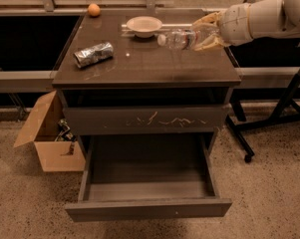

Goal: Pick water bottle from middle drawer and place on counter

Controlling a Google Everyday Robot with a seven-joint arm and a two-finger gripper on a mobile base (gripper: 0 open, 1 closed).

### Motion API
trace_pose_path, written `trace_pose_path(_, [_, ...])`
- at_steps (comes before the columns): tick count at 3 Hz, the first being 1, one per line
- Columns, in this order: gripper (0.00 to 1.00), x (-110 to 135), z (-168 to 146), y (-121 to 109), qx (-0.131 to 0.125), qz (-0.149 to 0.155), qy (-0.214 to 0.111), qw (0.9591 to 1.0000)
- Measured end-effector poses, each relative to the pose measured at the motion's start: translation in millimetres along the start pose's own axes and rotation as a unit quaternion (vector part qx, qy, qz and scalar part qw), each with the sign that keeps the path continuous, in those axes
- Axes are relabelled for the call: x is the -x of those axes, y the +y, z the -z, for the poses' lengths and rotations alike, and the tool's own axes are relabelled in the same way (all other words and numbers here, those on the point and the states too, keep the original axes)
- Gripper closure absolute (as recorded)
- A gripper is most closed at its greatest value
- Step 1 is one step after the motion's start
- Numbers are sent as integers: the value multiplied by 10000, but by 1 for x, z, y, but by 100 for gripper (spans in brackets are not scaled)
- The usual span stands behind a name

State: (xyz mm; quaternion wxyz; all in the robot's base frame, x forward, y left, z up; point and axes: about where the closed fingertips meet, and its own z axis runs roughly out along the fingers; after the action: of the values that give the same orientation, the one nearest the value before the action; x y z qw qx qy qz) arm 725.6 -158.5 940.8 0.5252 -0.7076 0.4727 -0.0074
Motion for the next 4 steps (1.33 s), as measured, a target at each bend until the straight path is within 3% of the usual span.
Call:
trace_pose_path(1, [81,-3,-19,-6,80,-120,34,9999])
trace_pose_path(4, [11,-12,-54,-9,364,-342,72,9987])
